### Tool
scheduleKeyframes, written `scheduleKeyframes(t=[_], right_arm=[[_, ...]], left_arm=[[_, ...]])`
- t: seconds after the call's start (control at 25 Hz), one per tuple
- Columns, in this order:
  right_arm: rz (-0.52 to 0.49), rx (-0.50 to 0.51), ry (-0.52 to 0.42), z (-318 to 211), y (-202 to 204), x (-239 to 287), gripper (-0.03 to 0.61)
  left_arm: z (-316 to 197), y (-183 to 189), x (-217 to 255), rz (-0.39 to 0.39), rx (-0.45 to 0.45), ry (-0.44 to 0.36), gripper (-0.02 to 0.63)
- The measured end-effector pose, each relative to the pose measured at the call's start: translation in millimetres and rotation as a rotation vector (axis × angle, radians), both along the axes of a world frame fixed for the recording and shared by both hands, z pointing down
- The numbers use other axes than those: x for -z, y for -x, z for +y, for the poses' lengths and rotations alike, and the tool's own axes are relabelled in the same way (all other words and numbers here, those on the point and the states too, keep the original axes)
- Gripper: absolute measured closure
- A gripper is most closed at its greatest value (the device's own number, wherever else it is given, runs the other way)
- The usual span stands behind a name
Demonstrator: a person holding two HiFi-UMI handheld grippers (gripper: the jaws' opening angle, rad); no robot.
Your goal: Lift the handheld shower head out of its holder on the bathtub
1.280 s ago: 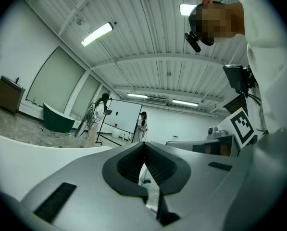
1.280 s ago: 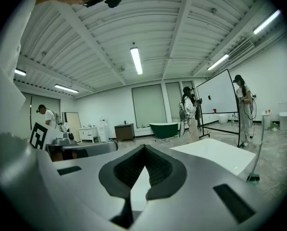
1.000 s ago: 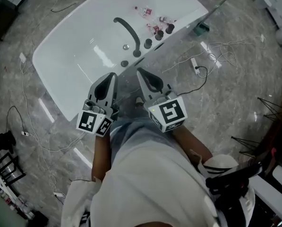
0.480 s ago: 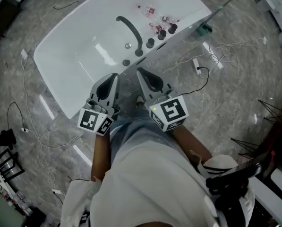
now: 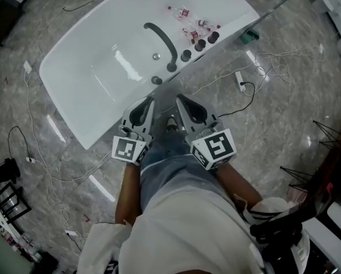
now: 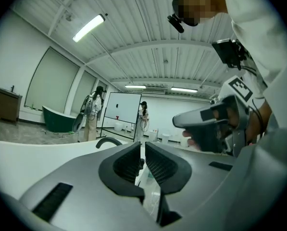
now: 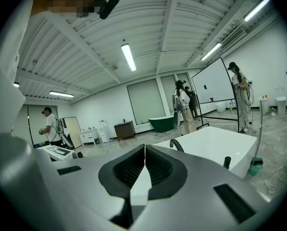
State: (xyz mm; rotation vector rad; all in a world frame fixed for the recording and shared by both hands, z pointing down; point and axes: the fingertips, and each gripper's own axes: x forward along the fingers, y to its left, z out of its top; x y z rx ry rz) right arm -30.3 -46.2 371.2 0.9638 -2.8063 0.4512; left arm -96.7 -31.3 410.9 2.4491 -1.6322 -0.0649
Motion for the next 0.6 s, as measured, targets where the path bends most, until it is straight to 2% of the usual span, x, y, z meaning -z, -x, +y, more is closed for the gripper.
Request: scheduleKeyframes(t=[0.16,0.28,0.4,0.52,0.6], right_arm=[[0.038,-0.006,0.010,-24,31,-47,0.561],[0.059,-0.030,-0.008,-37,54,-81,0.560],[0.092,-0.069,-0.016,-53,75,-115,0.560],[0.125,-0.097,-0.012,-72,91,-145,0.560],[0.146,-0.114,-0.013,-79,96,-159,0.561]], left_arm=[[-40,38,-77,-0.109,0.056,0.006,0.587],[-68,57,-149,-0.214,0.061,0.007,0.486],[-103,71,-220,-0.325,0.062,0.042,0.443],[-135,78,-288,-0.370,0.041,0.096,0.391],[-149,78,-319,-0.388,0.038,0.120,0.379]])
